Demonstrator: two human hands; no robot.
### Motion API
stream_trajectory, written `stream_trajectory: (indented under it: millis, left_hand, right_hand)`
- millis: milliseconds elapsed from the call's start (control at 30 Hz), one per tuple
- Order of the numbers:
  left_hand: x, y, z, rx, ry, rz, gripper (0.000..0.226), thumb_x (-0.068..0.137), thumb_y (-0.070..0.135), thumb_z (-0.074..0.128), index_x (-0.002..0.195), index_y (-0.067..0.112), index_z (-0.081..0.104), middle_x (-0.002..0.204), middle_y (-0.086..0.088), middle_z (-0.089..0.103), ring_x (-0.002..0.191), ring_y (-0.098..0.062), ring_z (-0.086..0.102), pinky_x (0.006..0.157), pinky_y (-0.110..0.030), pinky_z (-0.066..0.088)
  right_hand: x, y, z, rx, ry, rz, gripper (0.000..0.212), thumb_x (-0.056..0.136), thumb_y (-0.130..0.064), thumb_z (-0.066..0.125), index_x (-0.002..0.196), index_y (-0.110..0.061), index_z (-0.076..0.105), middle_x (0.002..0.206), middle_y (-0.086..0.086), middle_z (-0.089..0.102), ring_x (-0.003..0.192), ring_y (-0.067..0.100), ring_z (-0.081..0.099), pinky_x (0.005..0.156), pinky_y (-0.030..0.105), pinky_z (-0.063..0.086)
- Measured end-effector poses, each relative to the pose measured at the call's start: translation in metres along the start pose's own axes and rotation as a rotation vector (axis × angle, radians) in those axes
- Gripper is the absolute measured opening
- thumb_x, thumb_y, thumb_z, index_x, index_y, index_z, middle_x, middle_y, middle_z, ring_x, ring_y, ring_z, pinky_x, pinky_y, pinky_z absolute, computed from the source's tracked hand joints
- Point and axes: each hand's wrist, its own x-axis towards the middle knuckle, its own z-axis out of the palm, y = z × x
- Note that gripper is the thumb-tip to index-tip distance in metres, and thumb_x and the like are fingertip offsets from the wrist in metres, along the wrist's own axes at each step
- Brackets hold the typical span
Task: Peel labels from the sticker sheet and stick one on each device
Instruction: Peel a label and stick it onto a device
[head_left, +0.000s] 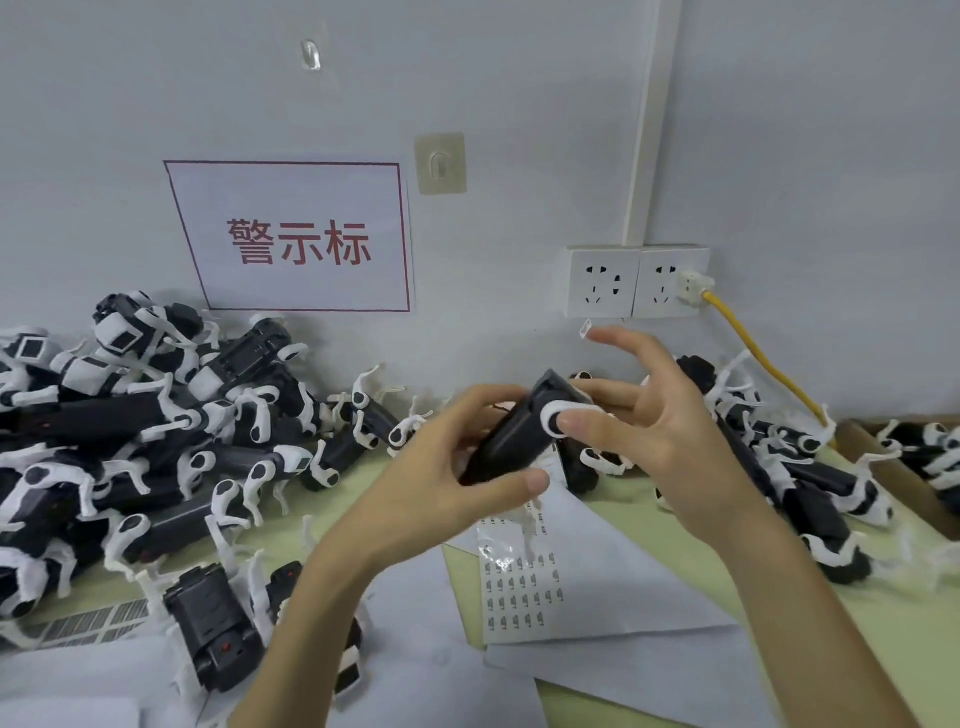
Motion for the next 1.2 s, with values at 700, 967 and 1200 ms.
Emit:
stream_trajectory:
  millis: [700, 967, 1200]
  left_hand:
    - [0.015, -0.009, 0.027, -0.497, 0.219, 0.035, 0.045, 0.108, 0.050, 0.034, 0.149, 0.033, 0.044, 0.091, -0.003, 0.073, 0.091, -0.023, 0.071, 0.084, -0.033, 0.057]
    - [0.014, -0.004, 0.038, -0.463, 0.212, 0.067, 0.059, 0.092, 0.033, 0.048, 0.148, 0.047, 0.035, 0.140, 0.018, 0.061, 0.130, -0.010, 0.058, 0.107, -0.033, 0.047]
    - [0.017, -0.007, 0.041, -0.455, 0.254, 0.077, 0.062, 0.093, 0.032, 0.049, 0.151, 0.048, 0.030, 0.133, 0.026, 0.063, 0.130, -0.006, 0.057, 0.106, -0.033, 0.047]
  right_hand:
    - [-0.003, -0.019, 0.006, 0.065, 0.019, 0.000, 0.009, 0.083, -0.027, 0.067, 0.080, -0.025, 0.076, 0.086, 0.003, 0.074, 0.076, 0.014, 0.068, 0.070, 0.021, 0.054]
    - [-0.006, -0.015, 0.025, -0.004, 0.131, -0.016, 0.011, 0.090, -0.016, 0.073, 0.080, -0.021, 0.077, 0.080, 0.003, 0.074, 0.076, 0.014, 0.070, 0.080, 0.033, 0.060]
    - [-0.005, -0.013, 0.030, -0.098, 0.195, -0.040, 0.014, 0.091, -0.013, 0.074, 0.080, -0.022, 0.076, 0.079, -0.005, 0.076, 0.076, 0.009, 0.072, 0.079, 0.028, 0.060]
